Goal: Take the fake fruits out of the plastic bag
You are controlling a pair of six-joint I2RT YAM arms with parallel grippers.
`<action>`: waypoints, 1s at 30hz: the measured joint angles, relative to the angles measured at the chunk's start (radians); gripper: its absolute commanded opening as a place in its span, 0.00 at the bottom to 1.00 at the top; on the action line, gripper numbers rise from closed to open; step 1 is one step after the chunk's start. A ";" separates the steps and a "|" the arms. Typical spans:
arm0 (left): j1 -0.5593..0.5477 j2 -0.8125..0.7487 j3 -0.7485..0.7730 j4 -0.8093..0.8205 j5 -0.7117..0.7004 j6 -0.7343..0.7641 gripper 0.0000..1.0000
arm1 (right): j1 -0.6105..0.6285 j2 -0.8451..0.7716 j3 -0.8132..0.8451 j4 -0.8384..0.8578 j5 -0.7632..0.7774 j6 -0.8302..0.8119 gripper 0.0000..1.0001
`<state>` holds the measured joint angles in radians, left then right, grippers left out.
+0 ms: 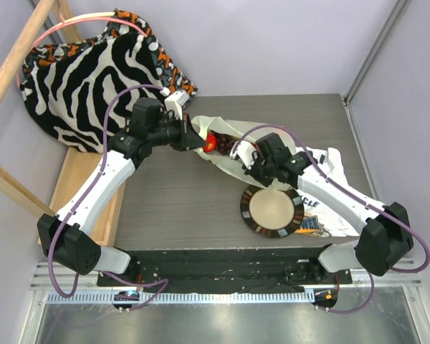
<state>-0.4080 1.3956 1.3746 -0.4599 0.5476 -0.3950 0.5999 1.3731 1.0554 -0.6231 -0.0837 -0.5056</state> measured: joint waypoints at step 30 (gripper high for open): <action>0.003 0.000 -0.012 0.040 0.050 -0.018 0.17 | -0.083 0.459 0.366 0.222 0.383 -0.288 0.63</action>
<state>-0.4053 1.3956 1.3624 -0.4198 0.5972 -0.4126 0.5171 1.8317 1.4212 -0.4007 0.2989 -0.7933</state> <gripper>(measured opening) 0.186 0.592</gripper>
